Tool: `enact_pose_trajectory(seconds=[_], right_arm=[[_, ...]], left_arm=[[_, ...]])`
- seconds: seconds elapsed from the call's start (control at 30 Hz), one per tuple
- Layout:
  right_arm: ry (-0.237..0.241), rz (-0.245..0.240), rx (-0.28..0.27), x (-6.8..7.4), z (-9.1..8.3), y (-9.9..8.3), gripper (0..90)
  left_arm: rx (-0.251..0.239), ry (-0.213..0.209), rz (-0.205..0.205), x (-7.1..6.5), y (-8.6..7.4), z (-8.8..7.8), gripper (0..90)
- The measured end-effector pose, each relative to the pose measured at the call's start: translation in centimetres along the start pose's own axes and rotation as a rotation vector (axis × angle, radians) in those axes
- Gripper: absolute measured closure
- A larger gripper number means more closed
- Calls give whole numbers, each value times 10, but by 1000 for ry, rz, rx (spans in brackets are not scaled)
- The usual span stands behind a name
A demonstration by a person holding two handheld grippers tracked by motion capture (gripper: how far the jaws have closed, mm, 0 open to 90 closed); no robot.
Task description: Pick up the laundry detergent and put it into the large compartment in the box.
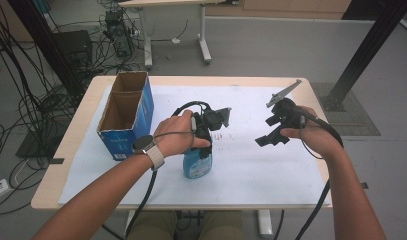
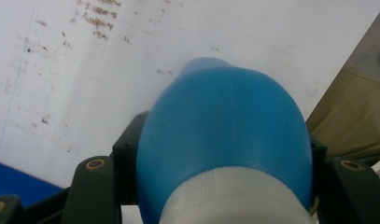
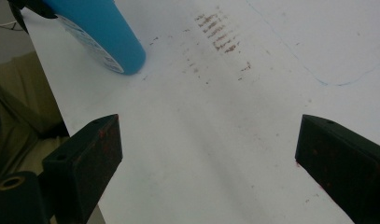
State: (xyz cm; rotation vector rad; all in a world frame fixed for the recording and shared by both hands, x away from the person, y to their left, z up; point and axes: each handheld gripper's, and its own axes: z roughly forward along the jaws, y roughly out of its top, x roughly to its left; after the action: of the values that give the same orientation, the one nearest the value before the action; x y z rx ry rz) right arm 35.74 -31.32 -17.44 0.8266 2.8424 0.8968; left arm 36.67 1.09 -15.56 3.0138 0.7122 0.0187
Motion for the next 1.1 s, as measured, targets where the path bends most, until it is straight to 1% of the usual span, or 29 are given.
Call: enact_pose_trajectory(seconds=[0.23,0.27,0.3,0.33,0.83,1.1], right_arm=[[1,0,-5,-1,0,-2,72],[1,0,-5,-1,0,-2,72],[1,2,-2,-1,0,-2,72],[0,1,-2,-1,0,-2,72],[-2,2,0,1,-2,-2,72],[-3,2,-3,0,-2,-3,72]], left_arm=[[-3,1,-3,0,-1,0,388],[-3,3,4,0,-1,0,388],[-4,2,-2,0,-1,0,388],[-4,3,3,0,-1,0,388],[-2,4,-11,-1,-1,0,387],[-2,4,-6,-1,-1,0,386]])
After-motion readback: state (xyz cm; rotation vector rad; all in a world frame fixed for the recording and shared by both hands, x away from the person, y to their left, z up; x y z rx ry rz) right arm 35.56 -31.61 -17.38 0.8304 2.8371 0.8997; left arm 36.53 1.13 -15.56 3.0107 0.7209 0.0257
